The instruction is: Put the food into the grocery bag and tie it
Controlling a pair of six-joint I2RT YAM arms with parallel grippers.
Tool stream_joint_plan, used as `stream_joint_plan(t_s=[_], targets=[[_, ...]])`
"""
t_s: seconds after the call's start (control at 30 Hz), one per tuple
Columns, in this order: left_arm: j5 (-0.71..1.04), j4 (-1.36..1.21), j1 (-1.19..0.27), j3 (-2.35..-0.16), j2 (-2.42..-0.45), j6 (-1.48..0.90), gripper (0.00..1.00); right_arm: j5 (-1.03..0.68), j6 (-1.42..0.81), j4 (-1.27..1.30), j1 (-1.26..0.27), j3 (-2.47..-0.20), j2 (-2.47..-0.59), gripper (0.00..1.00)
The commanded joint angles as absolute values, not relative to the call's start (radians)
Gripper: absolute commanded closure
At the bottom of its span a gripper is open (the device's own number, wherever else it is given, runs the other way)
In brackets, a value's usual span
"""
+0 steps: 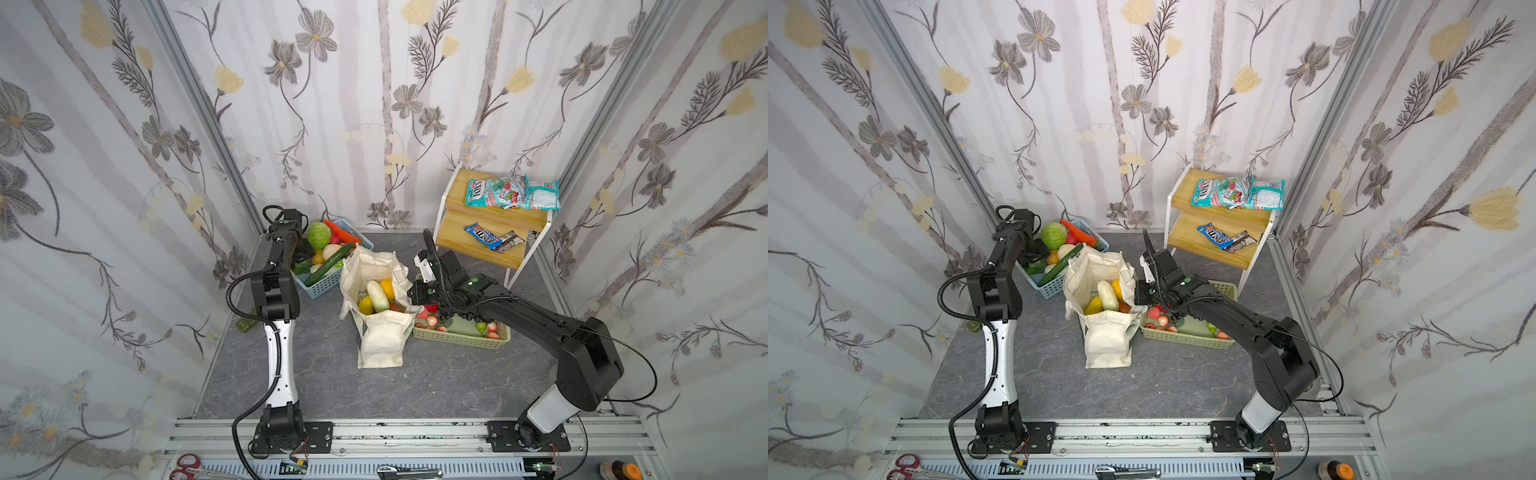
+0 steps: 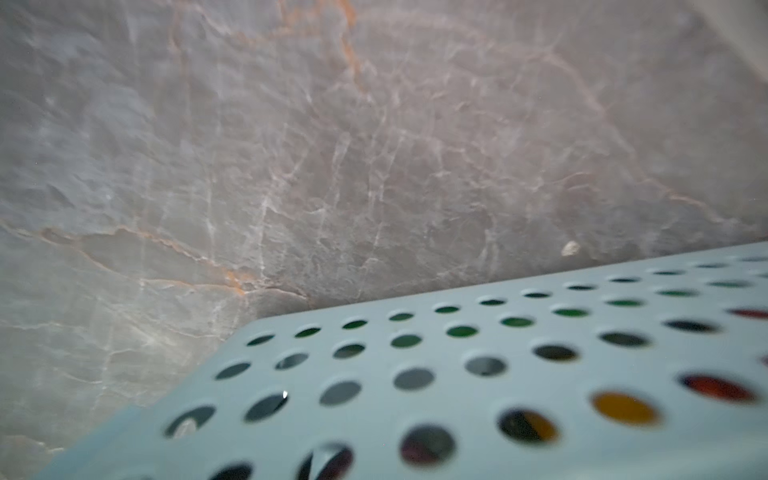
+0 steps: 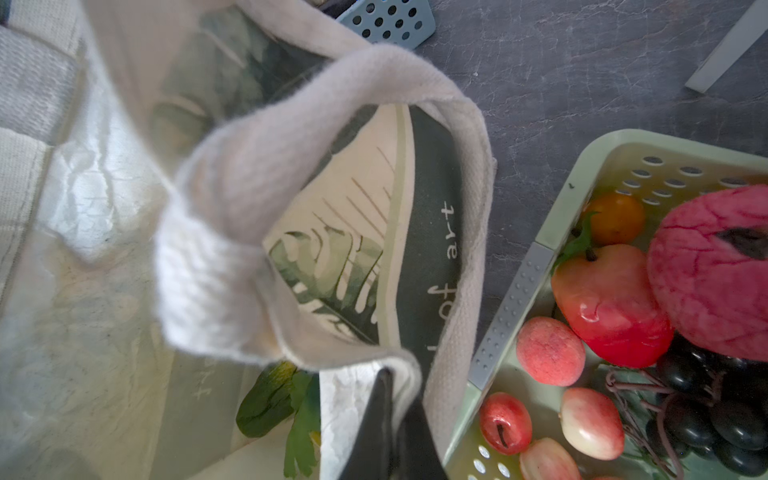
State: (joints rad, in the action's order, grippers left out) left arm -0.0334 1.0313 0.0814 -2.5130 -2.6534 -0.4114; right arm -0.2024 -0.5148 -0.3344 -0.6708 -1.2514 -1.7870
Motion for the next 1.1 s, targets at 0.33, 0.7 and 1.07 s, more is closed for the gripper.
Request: stream_joint_plan(t_s=[0.33,0.7,1.07], targets=[[0.020,1.026,0.079,-2.449,-2.529,-0.442,0.61,-0.179,-0.518,-0.346,-0.672,-1.231,-1.761,1.00],[0.112,1.040,0.080,-2.373,-2.450,-0.377,0.62,-0.182,-0.519,-0.327,-0.674,-1.209,-1.741,1.00],[0.139,1.009,0.025,-2.174,-2.351,-0.321,0.64,-0.182,-0.513,-0.323,-0.674,-1.206,-1.736,1.00]])
